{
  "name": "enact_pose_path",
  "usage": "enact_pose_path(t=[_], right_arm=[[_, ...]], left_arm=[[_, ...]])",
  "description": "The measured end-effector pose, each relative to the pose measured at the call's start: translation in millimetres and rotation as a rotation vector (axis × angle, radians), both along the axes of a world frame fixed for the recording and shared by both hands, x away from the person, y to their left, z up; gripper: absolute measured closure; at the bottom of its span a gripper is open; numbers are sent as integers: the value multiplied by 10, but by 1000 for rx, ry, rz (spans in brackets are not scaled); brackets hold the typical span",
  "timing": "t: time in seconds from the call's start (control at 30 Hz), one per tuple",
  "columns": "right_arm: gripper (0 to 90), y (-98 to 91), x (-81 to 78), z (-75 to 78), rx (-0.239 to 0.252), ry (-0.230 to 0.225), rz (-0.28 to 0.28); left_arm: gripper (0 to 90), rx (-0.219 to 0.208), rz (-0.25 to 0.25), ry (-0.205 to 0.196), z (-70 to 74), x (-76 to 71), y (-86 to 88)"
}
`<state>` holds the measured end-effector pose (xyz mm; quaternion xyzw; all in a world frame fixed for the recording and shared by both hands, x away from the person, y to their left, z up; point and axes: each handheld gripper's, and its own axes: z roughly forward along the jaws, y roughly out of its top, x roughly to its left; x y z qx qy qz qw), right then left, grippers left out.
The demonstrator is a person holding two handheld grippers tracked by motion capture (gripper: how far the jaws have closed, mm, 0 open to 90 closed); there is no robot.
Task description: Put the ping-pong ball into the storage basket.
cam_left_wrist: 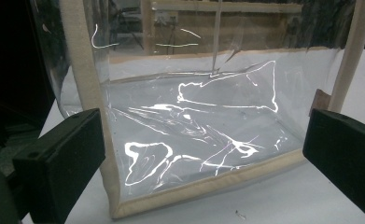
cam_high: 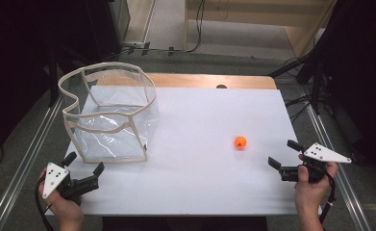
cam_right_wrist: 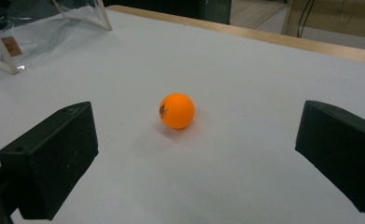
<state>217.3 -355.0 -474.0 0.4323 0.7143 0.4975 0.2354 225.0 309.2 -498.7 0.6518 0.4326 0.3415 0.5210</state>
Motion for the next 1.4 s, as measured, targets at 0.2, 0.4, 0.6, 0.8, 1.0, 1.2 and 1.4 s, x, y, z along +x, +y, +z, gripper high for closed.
enact_pose_path(t=[0.2, 0.4, 0.6, 0.8, 1.0, 1.2, 1.4], right_arm=[[0, 12, 67, 48, -15, 8, 14], [0, 33, 138, 94, -42, 27, 34], [0, 38, 218, 149, -55, 41, 49], [0, 74, 302, 176, -71, 61, 72], [0, 111, 370, 193, -83, 80, 93], [0, 168, 442, 192, -98, 106, 116], [0, 231, 513, 179, -109, 135, 144]], left_arm=[[0, 0, 0, -1, 0, -1, 2], [0, 1, -1, 0, 0, -1, 1], [0, 3, 0, 0, 0, -2, -3], [0, 3, 0, 0, 0, -2, -2], [0, 3, 0, 0, 0, -2, -2], [0, 4, -1, 0, 0, -4, -2], [0, 6, -2, 0, 0, -3, -4]])
